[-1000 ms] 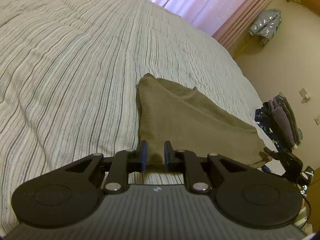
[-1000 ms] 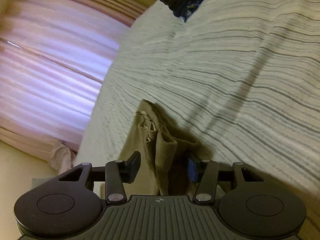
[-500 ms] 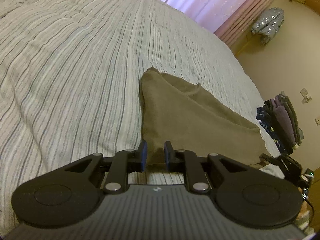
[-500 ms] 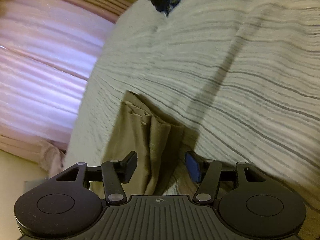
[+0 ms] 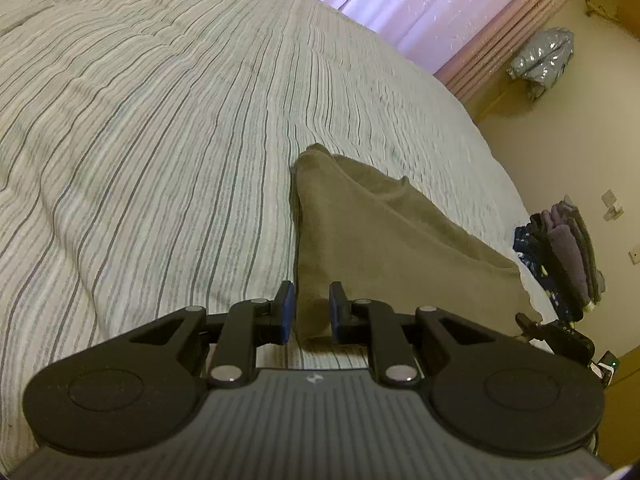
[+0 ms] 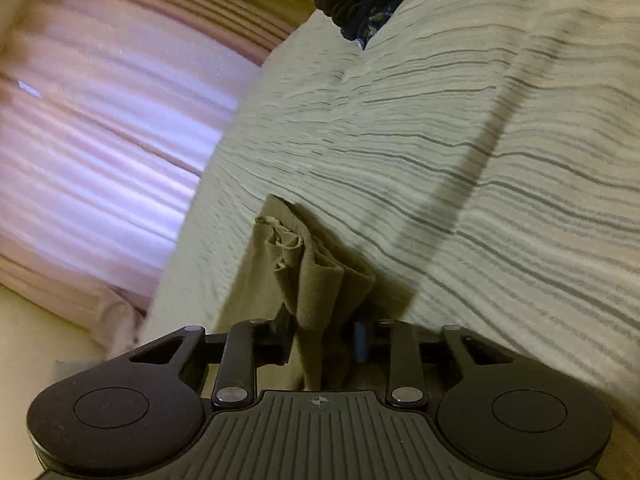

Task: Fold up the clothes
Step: 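Fold the lifted edge over the leggings with the right tool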

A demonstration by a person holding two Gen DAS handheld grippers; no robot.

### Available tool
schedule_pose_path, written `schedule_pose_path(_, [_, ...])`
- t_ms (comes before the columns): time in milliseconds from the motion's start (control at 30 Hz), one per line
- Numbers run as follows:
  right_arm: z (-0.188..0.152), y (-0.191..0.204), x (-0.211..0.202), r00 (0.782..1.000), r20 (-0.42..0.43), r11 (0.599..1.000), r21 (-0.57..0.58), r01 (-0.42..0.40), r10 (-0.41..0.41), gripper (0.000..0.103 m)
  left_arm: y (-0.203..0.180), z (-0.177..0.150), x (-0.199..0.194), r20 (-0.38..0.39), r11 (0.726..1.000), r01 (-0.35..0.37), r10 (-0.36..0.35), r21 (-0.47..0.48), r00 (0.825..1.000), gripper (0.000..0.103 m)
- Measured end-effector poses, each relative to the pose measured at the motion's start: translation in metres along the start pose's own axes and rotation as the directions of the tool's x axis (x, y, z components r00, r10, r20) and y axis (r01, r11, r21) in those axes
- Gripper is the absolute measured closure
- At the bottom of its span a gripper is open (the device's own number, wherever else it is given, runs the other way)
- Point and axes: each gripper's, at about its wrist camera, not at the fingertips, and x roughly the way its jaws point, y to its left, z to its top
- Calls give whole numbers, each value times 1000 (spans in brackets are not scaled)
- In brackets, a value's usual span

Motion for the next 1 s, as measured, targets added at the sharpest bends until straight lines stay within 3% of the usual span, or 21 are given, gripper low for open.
schedule_pose_path(133, [-9, 43, -3, 993, 53, 967, -228, 117, -107, 88, 10, 4, 0, 5, 999, -20, 21, -30, 1000, 90])
schedule_pose_path(200, [-28, 81, -7, 984, 120, 883, -436, 174, -135, 88, 15, 6, -1, 6, 999, -25, 25, -43, 1000, 90])
schedule_pose_path(267, [-61, 124, -9, 977, 183, 725, -659, 202, -107, 88, 19, 6, -2, 5, 998, -27, 28, -52, 1000, 90])
schedule_pose_path(367, [-130, 174, -11, 977, 212, 397, -898, 192, 8, 88, 26, 5, -1, 0, 997, -19, 19, -70, 1000, 90])
schedule_pose_path(467, [-202, 197, -3, 988, 117, 114, -988, 105, 98, 88, 33, 1, 1, -16, 996, -11, 10, -89, 1000, 90])
schedule_pose_path(533, [-244, 195, 11, 995, 38, -37, -998, 42, 94, 88, 37, -2, 3, -30, 995, -9, 6, -100, 1000, 90])
schedule_pose_path(567, [-259, 193, 19, 997, 15, -87, -996, 22, 78, 88, 39, -3, 3, -35, 994, -4, 1, -106, 999, 90])
schedule_pose_path(667, [-288, 182, 38, 1000, -3, -158, -987, -1, 13, 88, 45, -4, 1, -41, 993, 19, -24, -114, 999, 90])
schedule_pose_path(700, [-292, 183, 41, 1000, -7, -162, -987, -7, 2, 88, 47, -4, 1, -42, 993, 27, -32, -114, 999, 90])
schedule_pose_path(800, [-281, 198, 34, 999, -6, -115, -993, -2, 34, 88, 54, -4, 1, -47, 991, 43, -50, -130, 998, 90])
schedule_pose_path(900, [-278, 219, 20, 991, 24, -124, -992, 40, 131, 88, 57, -3, 1, -44, 989, 57, -63, -135, 997, 90])
schedule_pose_path(967, [-281, 224, 13, 988, -3, -117, -993, 16, 154, 88, 59, -2, 1, -43, 988, 62, -68, -139, 997, 90])
schedule_pose_path(1000, [-287, 222, 13, 988, -29, -134, -991, -8, 152, 88, 61, -2, 1, -43, 988, 64, -71, -141, 997, 90])
